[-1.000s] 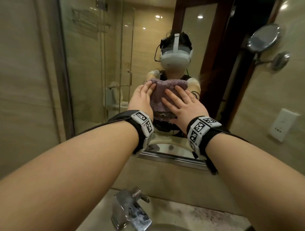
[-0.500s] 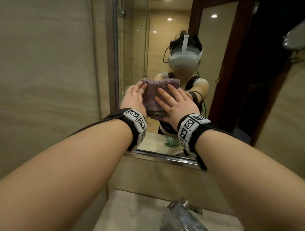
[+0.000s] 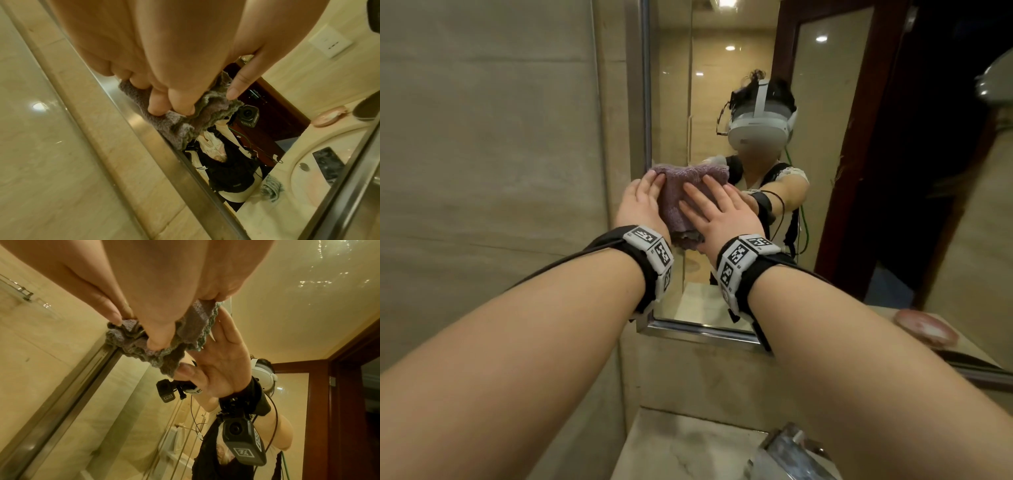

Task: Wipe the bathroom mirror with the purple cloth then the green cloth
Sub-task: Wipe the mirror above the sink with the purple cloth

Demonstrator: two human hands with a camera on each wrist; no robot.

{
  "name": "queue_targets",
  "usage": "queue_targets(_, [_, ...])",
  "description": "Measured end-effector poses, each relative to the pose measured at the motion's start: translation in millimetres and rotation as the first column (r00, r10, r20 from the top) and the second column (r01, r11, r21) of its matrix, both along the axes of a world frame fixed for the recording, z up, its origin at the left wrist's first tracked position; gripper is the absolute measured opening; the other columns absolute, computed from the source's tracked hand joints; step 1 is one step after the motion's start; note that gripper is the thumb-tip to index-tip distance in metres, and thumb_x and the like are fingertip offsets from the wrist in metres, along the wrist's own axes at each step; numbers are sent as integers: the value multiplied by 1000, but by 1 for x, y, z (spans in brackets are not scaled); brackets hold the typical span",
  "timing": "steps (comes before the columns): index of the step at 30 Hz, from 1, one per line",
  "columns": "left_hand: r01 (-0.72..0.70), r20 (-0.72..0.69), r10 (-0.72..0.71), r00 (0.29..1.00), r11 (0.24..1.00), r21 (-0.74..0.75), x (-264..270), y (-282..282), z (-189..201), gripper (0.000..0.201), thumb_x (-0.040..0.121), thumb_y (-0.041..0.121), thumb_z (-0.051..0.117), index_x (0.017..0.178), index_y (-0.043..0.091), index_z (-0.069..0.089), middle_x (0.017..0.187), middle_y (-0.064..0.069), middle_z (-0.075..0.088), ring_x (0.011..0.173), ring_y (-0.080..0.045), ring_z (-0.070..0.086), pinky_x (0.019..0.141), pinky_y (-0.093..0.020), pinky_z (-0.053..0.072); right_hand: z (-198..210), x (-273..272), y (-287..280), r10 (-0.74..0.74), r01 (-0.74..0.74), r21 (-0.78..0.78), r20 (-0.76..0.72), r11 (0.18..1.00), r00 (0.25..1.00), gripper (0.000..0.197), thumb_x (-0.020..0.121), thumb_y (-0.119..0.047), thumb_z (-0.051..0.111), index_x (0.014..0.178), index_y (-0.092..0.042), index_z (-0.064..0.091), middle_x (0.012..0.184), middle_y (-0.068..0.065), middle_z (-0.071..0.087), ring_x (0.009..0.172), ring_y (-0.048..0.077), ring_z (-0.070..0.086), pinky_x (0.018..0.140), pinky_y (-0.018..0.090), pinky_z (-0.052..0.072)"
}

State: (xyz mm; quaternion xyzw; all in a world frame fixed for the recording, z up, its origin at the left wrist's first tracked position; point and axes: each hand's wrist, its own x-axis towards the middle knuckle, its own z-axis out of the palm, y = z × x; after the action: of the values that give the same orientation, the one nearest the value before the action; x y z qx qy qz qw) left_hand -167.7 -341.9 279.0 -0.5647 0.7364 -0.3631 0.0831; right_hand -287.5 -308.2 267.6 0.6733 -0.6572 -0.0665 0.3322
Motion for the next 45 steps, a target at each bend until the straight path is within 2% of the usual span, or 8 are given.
queue_targets(8, [-12,-12,12,1000,1000,16,-2,-1,-1,58,101,32,10,148,4,-9,156,-9,-15,142,-26,-17,116,-33,1,1,1,0,20,-20,-12,-32,1000,999,63,98,-46,28,149,-27,-4,156,-2,-18,143,27,-17,114,39,-10])
queue_targets(18, [37,80,-37,996,999,0,-26,21,11,60,100,46,16,151,18,4,154,-9,-21,142,-27,-19,115,-36,-3,6,-42,28,6,-7,-25,-51,1000,999,63,99,-44,25,149,-25,-7,155,-1,-20,142,28,-18,114,38,-11])
queue_targets(23, [134,32,-133,991,990,-35,-65,46,19,61,101,41,17,150,10,-3,155,-6,-21,142,-23,-19,116,-33,-3,9,-85,53,-30,27,-63,-41,998,999,64,99,-43,28,149,-27,-9,155,-1,-20,143,27,-17,114,39,-12])
queue_targets(29, [217,27,-216,976,975,-44,-125,85,27,66,101,41,22,149,10,-12,154,-6,-24,142,-22,-21,116,-32,-4,16,-148,98,-94,92,-82,-25,992,995,64,99,-42,28,148,-28,-12,155,-1,-22,143,27,-17,114,40,-13])
queue_targets(34, [296,64,-292,954,953,-62,-181,121,36,64,101,39,20,149,10,-10,154,-7,-21,142,-24,-19,116,-33,-3,20,-202,139,-147,146,-104,-2,984,989,61,100,-39,25,148,-29,-13,155,-2,-21,143,26,-16,114,39,-12])
queue_targets(40, [354,32,-353,935,934,-57,-238,156,43,65,100,43,18,149,11,-9,154,-10,-20,142,-26,-18,116,-36,-4,26,-257,178,-180,182,-115,24,977,983,62,101,-41,25,147,-31,-15,155,-4,-21,143,24,-17,114,37,-12])
queue_targets(43, [354,0,-355,935,934,-55,-263,168,42,66,100,41,19,149,6,-8,154,-15,-20,141,-30,-19,117,-37,-2,29,-278,192,-182,184,-115,27,976,983,62,101,-41,24,146,-31,-17,155,-4,-22,143,23,-18,113,36,-14])
queue_targets(45, [354,-86,-358,930,934,-54,-276,174,42,65,100,35,20,148,4,-9,154,-15,-19,142,-30,-19,116,-37,-3,32,-289,198,-175,177,-122,30,977,984,62,101,-40,24,146,-31,-17,155,-5,-22,143,22,-17,113,35,-14])
